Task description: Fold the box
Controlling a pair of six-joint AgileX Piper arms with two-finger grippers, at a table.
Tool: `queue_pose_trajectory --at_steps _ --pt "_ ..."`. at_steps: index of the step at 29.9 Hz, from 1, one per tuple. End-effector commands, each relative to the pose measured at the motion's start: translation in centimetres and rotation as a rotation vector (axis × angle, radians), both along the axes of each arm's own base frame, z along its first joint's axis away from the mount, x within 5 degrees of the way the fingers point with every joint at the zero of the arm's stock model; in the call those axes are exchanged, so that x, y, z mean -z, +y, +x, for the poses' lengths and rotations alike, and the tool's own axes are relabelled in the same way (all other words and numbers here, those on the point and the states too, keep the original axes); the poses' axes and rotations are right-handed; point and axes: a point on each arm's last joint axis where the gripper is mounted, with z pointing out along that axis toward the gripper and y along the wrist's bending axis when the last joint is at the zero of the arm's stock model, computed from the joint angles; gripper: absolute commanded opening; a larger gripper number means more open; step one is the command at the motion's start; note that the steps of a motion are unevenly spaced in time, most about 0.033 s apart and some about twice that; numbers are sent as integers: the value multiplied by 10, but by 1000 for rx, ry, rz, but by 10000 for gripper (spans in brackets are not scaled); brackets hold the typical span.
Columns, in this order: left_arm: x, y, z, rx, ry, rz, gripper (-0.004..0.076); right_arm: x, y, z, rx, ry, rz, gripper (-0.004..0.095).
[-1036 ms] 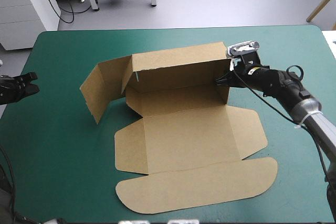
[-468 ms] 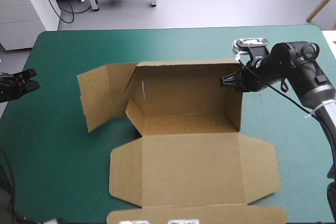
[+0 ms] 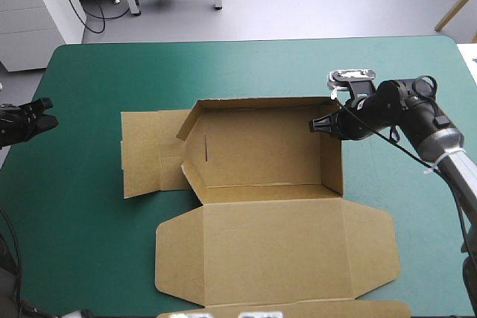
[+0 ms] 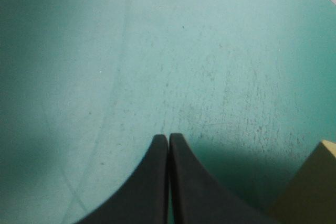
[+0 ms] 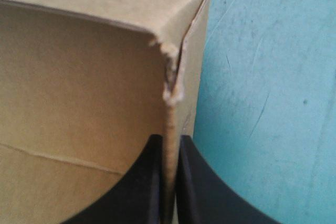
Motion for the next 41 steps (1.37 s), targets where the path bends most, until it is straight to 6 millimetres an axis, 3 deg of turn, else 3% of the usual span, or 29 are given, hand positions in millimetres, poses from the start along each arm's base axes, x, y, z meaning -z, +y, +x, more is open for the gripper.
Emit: queue_pose_trajectory --at_steps 1,5,8,12,16,19,27,34,37,41 --pt "-24 -7 -4 -8 -80 -21 -10 3 -1 9 -26 -52 -23 -13" --pt "-23 -7 -4 -4 -75 -18 -10 20 2 22 -55 -40 -47 -7" --pt "-22 -6 -5 -1 -63 -1 -10 28 4 30 -60 -19 -53 56" --pt "-21 -5 -5 0 -54 14 -10 23 6 39 -59 -38 -46 288" --pt "-21 -5 -5 -3 -55 17 -10 4 7 43 -62 -80 -36 592" --pt "-21 -4 -5 -6 -57 19 -10 -13 8 45 -64 -114 -28 739" --pt "-21 -4 -5 -6 -57 19 -10 -68 7 34 -47 -91 -2 756" --pt "-21 -4 -5 -6 -57 19 -10 -112 -2 4 -2 -178 22 756" --pt "-21 -4 -5 -6 -57 19 -10 -125 -8 -13 20 -218 19 756" --pt "-21 -5 -5 -3 -55 17 -10 -128 -16 -34 53 -225 6 756"
